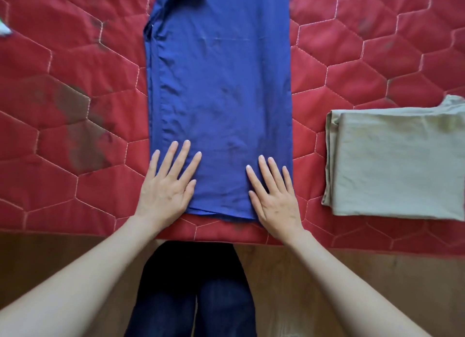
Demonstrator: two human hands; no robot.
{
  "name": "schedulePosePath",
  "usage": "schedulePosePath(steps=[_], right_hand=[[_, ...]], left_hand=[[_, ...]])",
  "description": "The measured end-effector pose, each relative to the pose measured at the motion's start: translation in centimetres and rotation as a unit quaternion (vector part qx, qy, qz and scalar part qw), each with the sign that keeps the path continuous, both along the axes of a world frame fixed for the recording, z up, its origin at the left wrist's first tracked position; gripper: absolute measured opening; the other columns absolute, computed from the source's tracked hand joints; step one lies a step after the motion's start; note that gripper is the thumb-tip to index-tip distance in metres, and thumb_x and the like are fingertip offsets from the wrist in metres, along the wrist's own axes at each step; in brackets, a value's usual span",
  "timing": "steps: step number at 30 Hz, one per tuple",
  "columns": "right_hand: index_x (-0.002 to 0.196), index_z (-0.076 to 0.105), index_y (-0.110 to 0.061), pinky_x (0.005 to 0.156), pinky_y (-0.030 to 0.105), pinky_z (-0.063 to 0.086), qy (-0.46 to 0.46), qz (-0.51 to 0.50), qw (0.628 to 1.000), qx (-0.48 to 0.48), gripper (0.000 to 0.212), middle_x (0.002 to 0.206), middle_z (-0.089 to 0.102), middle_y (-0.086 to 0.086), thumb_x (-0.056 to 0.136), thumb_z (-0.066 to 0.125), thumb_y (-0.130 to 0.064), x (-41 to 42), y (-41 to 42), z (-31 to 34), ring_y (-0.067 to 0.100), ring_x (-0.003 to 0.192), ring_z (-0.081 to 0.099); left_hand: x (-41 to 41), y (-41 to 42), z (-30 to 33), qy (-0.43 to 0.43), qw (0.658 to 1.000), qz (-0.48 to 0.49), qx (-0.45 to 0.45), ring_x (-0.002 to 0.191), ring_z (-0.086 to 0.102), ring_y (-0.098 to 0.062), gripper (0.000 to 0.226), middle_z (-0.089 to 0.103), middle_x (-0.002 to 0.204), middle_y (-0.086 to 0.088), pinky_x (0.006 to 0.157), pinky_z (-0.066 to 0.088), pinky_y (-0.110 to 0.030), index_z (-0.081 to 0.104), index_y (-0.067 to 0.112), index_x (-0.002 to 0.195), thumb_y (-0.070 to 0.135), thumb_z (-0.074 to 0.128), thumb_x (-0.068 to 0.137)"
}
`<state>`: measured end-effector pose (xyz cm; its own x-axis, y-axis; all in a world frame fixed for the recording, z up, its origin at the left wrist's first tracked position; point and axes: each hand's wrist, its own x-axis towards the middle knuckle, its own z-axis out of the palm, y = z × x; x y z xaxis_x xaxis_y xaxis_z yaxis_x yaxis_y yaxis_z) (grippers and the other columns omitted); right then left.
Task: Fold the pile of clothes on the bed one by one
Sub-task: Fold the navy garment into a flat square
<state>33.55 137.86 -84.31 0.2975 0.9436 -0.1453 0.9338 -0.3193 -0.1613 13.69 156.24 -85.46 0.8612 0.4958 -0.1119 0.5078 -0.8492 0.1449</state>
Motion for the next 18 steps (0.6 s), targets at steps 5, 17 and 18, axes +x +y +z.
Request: schedulePosePath(steps=[5,17,18], right_hand=[[0.146,0.041,-0.013,0.114,0.051,0.029,0.056,0.040,0.997,0.018,0.046,0.154,0.033,0.013,0.102,0.038,-0.027,0.6,-1.2,2.3,0.028,0.144,0.028],[0.139,0.051,-0.009,0.103,0.050,0.044,-0.082,0.202,0.975,0.036,0.056,0.142,0.048,0.019,0.086,0.056,0.009,15.9,7.8,5.8,0.037,0.131,0.047],[0.139,0.050,-0.010,0.103,0.049,0.045,-0.093,0.247,0.964,0.038,0.053,0.142,0.048,0.019,0.090,0.047,0.010,16.3,8.1,5.6,0.036,0.131,0.047]], left_hand=[[-3.3,0.9,2.2,0.017,0.997,-0.073,-0.028,0.144,0.027,-0.028,0.053,0.029,0.156,-0.010,0.114,0.019,-0.057,0.041,0.015,0.145,0.036,0.029,0.098],[1.4,19.3,5.3,0.022,0.965,-0.238,0.105,0.128,0.049,-0.039,0.047,0.047,0.143,-0.018,0.108,0.028,-0.058,0.052,0.015,0.137,0.017,0.038,0.092],[1.9,19.5,5.5,0.016,0.959,-0.260,0.114,0.127,0.050,-0.039,0.046,0.047,0.143,-0.017,0.108,0.030,-0.057,0.052,0.016,0.137,0.015,0.040,0.093]])
